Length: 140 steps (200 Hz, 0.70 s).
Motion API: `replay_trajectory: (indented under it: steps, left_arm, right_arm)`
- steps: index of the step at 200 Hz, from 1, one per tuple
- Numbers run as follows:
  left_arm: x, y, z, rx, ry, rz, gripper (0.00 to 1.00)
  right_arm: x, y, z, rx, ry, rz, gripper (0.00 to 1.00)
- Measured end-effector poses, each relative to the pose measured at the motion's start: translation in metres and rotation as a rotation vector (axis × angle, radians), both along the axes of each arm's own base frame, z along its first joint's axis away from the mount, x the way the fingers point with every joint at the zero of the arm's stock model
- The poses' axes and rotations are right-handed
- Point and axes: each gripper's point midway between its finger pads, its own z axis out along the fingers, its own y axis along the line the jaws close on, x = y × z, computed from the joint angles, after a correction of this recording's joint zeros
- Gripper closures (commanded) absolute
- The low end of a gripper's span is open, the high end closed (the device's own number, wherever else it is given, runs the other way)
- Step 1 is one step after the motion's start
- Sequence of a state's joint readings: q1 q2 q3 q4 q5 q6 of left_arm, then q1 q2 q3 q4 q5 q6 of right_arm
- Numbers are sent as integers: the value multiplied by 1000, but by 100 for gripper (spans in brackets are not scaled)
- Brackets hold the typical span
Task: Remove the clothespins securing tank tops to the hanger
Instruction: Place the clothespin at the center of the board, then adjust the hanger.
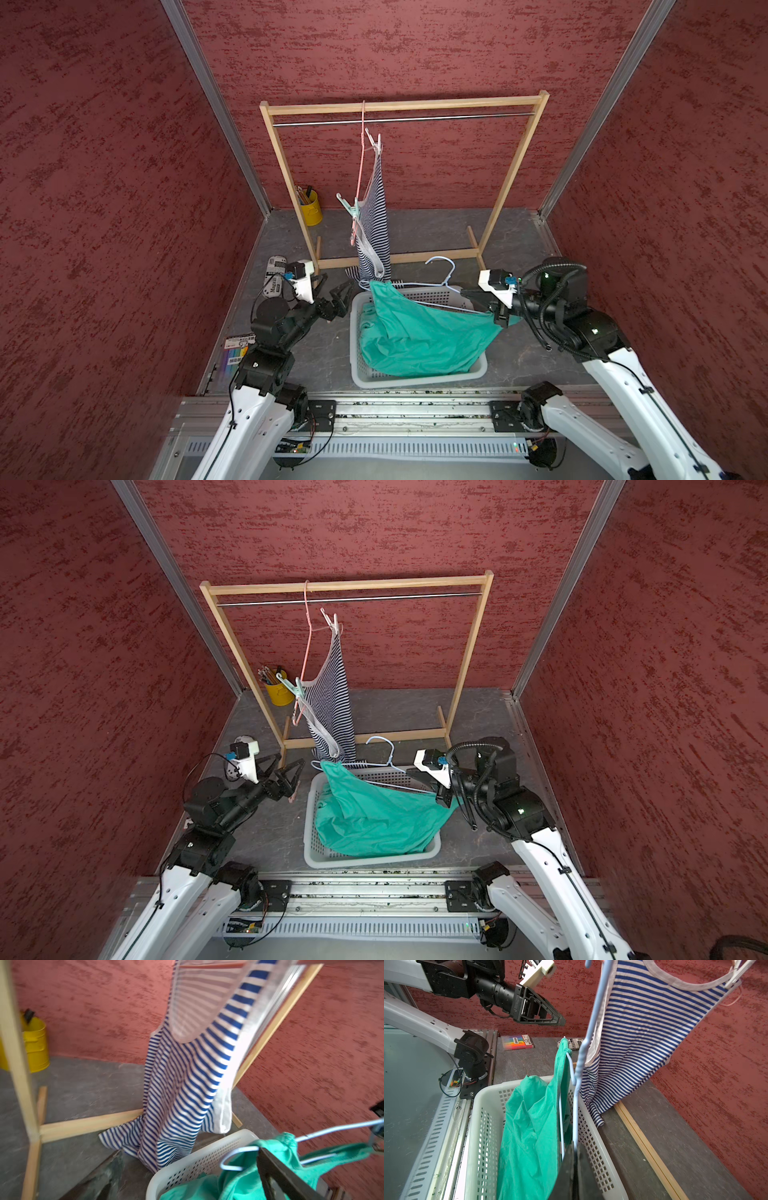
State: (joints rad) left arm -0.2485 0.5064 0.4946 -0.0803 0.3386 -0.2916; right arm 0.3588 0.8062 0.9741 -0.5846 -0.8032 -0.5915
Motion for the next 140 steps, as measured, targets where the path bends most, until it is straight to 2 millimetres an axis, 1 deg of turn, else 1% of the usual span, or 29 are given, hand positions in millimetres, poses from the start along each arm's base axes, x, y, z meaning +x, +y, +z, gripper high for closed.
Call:
replay_trajectory:
  steps: [30,48,67,82,108,140]
  left_arm:
    - [-13,-36,17,83,-70,-138,0]
    - [-25,-59,31,170,-134,-221,0]
    - [-38,-78,44,272,-214,-301,0]
    - [-43,-84,47,350,-259,-338,0]
    - [-49,-85,46,471,-293,-385,0]
    - [-62,-90,40,562,-311,-496,3]
  right_arm:
    - [-1,-1,-2,-8,2,2,100]
    - [-2,-1,-4,-15,5,2,100]
    - [-4,-2,-6,-20,12,6,100]
    - [-6,-2,-7,-25,16,12,100]
    - [-10,-2,-9,-34,21,24,100]
    - [-22,-1,3,-19,-4,75,100]
